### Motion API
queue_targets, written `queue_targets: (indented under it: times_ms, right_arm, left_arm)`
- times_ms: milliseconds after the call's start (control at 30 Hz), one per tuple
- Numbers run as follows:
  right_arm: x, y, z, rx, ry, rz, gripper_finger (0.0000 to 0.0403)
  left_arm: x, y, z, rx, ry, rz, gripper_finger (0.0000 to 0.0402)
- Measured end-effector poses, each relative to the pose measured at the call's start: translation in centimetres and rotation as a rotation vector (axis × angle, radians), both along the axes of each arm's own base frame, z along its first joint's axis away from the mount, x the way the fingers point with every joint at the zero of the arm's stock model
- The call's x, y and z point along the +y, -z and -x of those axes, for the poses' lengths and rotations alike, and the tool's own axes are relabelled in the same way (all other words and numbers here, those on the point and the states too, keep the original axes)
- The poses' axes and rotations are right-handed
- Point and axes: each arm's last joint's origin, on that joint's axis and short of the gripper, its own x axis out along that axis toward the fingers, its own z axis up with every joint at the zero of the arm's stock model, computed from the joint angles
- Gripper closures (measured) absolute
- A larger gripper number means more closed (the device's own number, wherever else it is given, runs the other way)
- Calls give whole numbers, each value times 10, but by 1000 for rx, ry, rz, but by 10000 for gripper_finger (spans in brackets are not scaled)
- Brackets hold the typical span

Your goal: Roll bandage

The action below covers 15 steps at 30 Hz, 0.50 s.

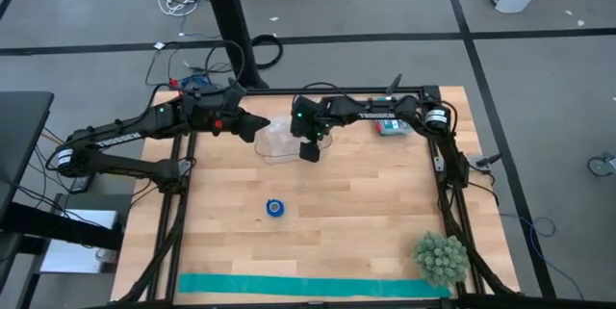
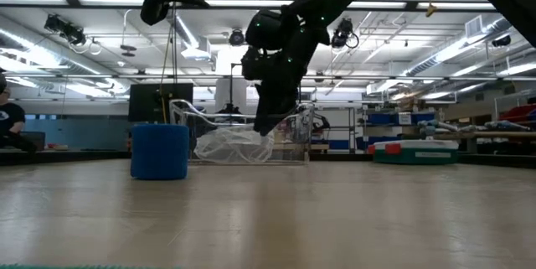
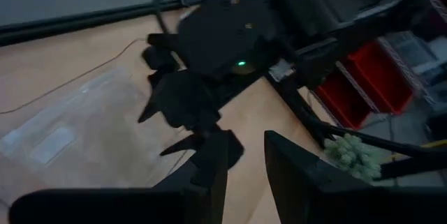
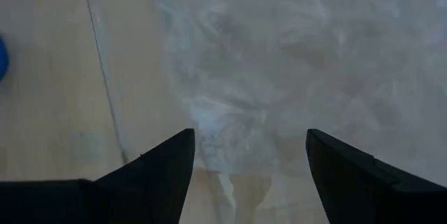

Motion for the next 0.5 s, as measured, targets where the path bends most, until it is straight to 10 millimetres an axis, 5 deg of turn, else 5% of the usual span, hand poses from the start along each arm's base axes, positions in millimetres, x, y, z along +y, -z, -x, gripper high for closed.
queue_targets:
  times_ms: [300, 500]
  right_arm:
    - [1, 9, -3, 23, -22, 43, 183]
    - [-1, 10, -2, 29, -34, 53, 256]
  left_arm:
    - [-1, 0, 0, -5, 22, 15, 300]
    - [-1, 0, 0, -3, 23, 11, 300]
